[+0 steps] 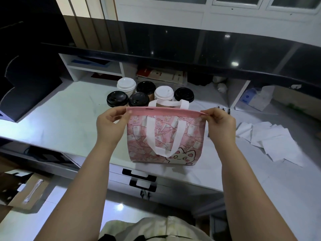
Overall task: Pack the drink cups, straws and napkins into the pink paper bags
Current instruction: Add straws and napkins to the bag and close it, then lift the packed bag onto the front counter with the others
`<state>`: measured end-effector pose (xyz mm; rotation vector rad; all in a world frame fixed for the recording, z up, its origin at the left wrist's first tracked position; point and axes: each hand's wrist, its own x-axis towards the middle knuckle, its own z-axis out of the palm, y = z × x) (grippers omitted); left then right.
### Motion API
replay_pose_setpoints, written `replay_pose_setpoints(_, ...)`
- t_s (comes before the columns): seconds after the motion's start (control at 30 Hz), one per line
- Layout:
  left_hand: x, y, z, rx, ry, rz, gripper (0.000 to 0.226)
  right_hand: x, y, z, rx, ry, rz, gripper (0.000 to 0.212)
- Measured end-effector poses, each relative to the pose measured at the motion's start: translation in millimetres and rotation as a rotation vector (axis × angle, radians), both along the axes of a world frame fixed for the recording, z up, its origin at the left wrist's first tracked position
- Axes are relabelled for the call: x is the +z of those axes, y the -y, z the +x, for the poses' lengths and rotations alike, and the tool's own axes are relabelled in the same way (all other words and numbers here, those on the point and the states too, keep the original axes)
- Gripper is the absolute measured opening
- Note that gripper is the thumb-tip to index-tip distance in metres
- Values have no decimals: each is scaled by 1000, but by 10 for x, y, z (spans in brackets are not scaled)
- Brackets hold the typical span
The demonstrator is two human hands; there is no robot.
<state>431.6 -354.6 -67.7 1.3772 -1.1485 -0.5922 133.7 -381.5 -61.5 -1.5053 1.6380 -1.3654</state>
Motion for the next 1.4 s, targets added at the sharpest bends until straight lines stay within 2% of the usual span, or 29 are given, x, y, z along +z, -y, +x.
replay_pose_setpoints(0.1, -27, 58, -55, 91, -29, 9, 18, -11, -5, 29, 1, 13, -11, 35)
replay_pose_setpoints(0.2, -93, 46, -149, 108, -126, 22, 17, -111, -48, 18, 106, 199, 15, 25)
replay_pose_setpoints(0.27, -201, -31, -218, 80, -259, 37, 28, -247, -141, 4, 217, 307, 64, 43)
replay_pose_setpoints(0.33, -373, -163, -240, 48, -357, 99, 38, -463, -270, -8, 250, 298, 126, 64)
replay_pose_setpoints(0.43, -683, -379, -208, 5, -337, 235, 26, -826, -467, -39, 257, 310, 247, 80)
replay_pose_setpoints(0.5, -822, -491, -187, -32, -320, 309, 15, -1010, -583, -64, 289, 397, 326, 85)
replay_pose_setpoints(0.6, -905, -544, -157, -97, -341, 352, 20, -1110, -681, -47, 316, 440, 345, 76)
replay_pose_setpoints(0.7, -872, -490, -132, -186, -376, 363, 21, -1070, -693, 0, 211, 474, 322, 55)
replay_pose_setpoints(0.77, -842, -449, -145, -277, -398, 377, 25, -1042, -706, -5, 114, 569, 279, 49)
replay_pose_setpoints(0.8, -824, -427, -162, -324, -406, 390, 28, -1017, -727, -21, 69, 626, 250, 50)
replay_pose_setpoints(0.87, -795, -371, -205, -422, -416, 423, 30, -927, -799, -71, -15, 688, 219, 68)
replay_pose_setpoints(0.93, -759, -312, -255, -524, -426, 447, 30, -822, -905, -106, -85, 680, 181, 78)
replay_pose_setpoints(1.0, -697, -244, -315, -593, -423, 460, 30, -716, -1039, -100, -176, 666, 121, 70)
replay_pose_setpoints(1.1, -563, -144, -416, -694, -415, 469, 27, -542, -1287, -42, -324, 657, 20, 42)
replay_pose_setpoints(1.13, -516, -113, -464, -732, -418, 467, 26, -479, -1383, -17, -374, 652, -7, 39)
replay_pose_setpoints(1.23, -359, -68, -688, -822, -471, 477, 22, -273, -1718, 56, -522, 631, -95, 43)
replay_pose_setpoints(1.4, -33, -212, -1268, -1029, -527, 508, 13, 161, -2351, 118, -787, 546, -213, 35)
